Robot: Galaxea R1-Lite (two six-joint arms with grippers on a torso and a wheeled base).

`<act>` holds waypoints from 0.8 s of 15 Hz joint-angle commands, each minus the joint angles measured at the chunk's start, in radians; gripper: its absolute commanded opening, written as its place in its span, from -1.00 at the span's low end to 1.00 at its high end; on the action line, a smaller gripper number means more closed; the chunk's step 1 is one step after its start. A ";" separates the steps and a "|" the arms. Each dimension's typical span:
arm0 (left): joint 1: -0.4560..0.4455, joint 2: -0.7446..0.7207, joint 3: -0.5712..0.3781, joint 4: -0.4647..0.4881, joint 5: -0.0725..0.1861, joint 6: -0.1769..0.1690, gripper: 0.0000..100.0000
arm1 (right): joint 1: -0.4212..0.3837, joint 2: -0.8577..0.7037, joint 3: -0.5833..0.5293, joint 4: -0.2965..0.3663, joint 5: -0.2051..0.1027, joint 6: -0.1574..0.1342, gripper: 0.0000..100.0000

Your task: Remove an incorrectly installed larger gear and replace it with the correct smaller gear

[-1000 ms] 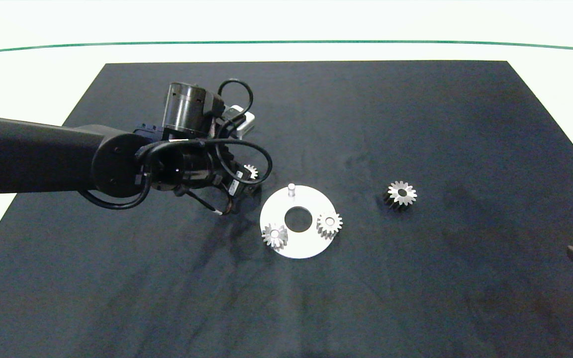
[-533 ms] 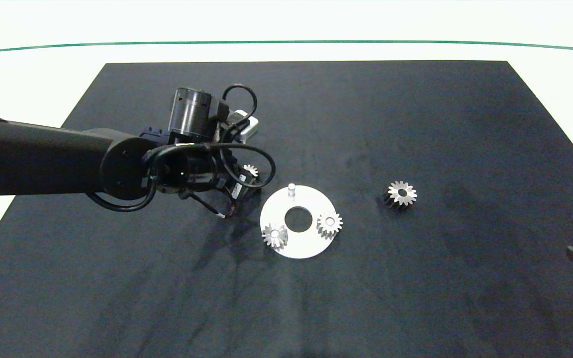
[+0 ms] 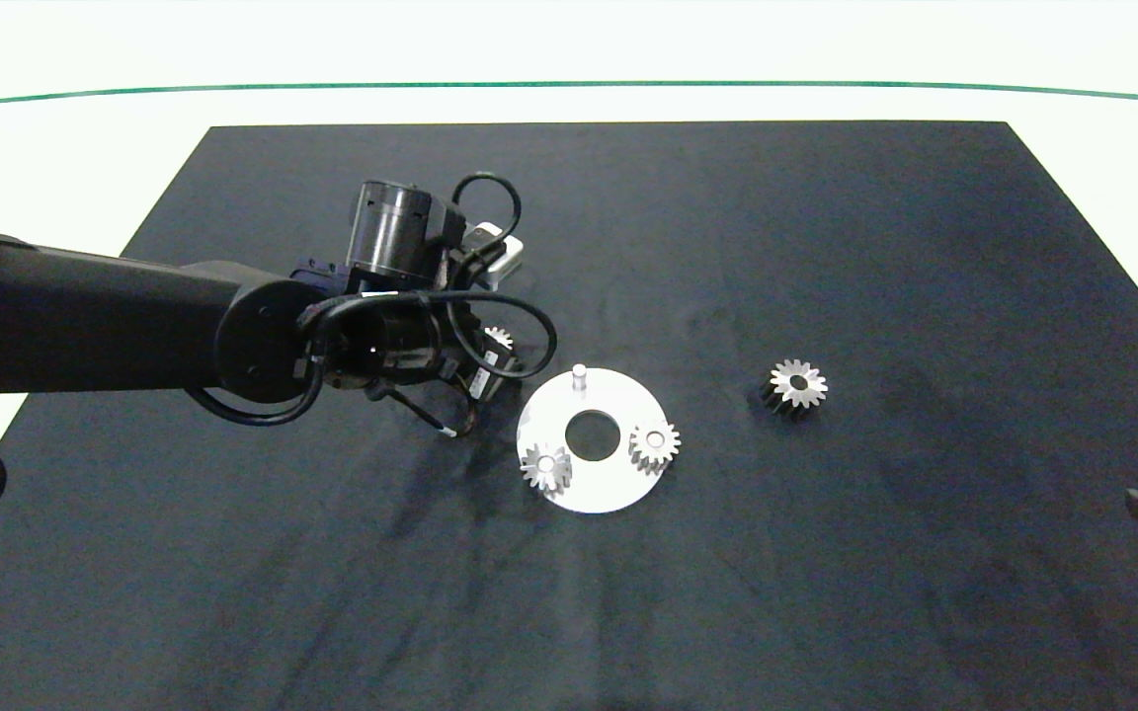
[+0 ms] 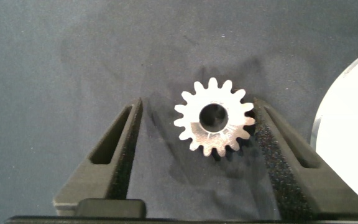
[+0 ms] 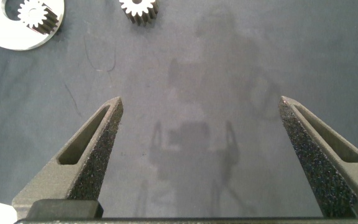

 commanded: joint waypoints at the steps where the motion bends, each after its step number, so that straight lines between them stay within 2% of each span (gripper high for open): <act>1: 0.000 0.005 0.004 0.003 0.002 0.003 0.21 | 0.001 -0.007 0.000 0.002 -0.001 -0.001 1.00; 12: -0.014 0.011 0.010 0.000 0.003 0.001 -0.24 | 0.000 -0.007 0.004 0.002 0.001 0.001 1.00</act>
